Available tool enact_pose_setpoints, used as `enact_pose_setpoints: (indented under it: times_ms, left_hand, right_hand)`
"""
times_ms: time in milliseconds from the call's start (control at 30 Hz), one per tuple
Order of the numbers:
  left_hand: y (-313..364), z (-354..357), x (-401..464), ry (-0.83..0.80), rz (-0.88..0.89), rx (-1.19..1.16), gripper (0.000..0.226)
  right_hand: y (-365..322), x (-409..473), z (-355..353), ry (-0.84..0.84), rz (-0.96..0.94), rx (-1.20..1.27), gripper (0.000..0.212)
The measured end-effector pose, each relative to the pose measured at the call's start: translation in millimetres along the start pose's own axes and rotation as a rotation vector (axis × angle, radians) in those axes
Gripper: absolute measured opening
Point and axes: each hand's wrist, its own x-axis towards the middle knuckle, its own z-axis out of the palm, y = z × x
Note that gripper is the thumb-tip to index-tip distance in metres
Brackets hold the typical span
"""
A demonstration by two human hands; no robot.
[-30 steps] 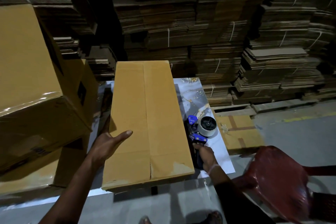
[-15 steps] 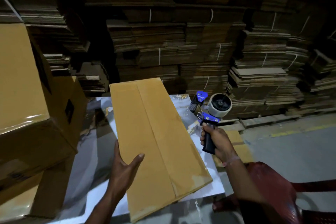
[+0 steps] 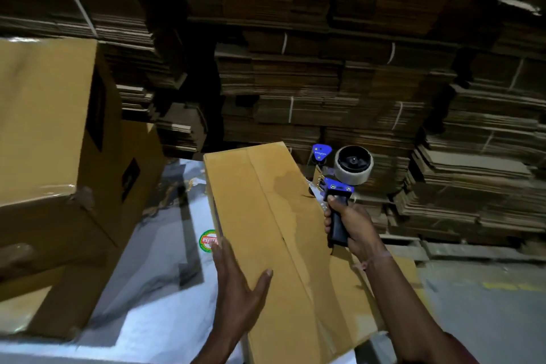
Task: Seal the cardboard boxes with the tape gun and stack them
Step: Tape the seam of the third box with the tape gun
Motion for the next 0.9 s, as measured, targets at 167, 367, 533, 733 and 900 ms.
enact_pose_setpoints:
  times_ms: [167, 367, 533, 733, 900]
  left_hand:
    - [-1, -5, 76, -0.004, 0.33, 0.394, 0.108]
    - [3, -19, 192, -0.059, 0.256, 0.555, 0.118]
    - [14, -33, 278, -0.074, 0.232, 0.622, 0.115]
    - [29, -44, 340, -0.118, 0.168, 0.669, 0.109]
    - [33, -46, 343, -0.073, 0.191, 0.629, 0.107]
  right_hand:
    - [-16, 30, 19, -0.025, 0.035, -0.028, 0.018]
    - [-41, 85, 64, 0.003, 0.035, -0.041, 0.016]
    - [-69, 130, 115, 0.029, 0.019, -0.118, 0.018]
    - [-81, 171, 176, 0.103, -0.032, -0.356, 0.01]
    - [-75, 183, 202, 0.197, -0.135, -0.693, 0.019]
